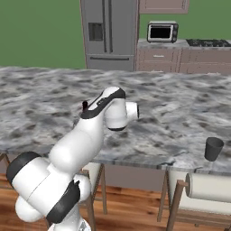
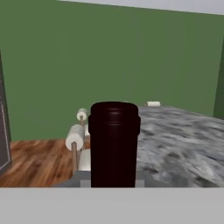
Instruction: There is a wine glass and glass cup on the dining counter. Place the wine bottle next to the wine glass and the juice bottle next to the glass cup.
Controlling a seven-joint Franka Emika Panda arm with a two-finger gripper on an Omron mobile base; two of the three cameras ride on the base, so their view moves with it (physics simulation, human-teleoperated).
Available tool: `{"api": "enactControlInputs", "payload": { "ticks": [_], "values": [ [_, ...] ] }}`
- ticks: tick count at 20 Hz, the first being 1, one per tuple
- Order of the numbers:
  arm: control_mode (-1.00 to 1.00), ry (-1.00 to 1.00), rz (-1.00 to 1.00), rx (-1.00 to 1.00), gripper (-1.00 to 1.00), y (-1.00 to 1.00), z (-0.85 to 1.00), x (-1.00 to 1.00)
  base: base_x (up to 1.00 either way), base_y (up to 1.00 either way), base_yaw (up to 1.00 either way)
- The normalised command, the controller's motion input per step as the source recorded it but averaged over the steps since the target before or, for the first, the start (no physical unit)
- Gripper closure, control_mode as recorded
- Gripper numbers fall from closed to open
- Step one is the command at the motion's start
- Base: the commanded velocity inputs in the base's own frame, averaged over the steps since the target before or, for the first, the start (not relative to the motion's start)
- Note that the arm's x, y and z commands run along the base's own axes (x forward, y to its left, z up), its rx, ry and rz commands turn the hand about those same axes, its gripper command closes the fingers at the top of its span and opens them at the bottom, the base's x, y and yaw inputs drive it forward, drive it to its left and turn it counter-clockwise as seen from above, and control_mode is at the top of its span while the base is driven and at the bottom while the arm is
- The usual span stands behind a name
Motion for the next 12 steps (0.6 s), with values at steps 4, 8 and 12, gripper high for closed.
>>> {"api": "enactControlInputs", "payload": {
  "ticks": [4,8,12],
  "values": [
    [-1.0,0.0,0.0,0.0,1.0,0.0,-0.03,0.36,0.0,0.0,0.0],
    [-1.0,-0.01,0.0,0.0,1.0,0.0,-0.12,0.32,0.0,0.0,0.0],
    [-1.0,0.0,0.0,0.0,1.0,0.0,-0.25,0.16,0.0,0.0,0.0]
  ]
}}
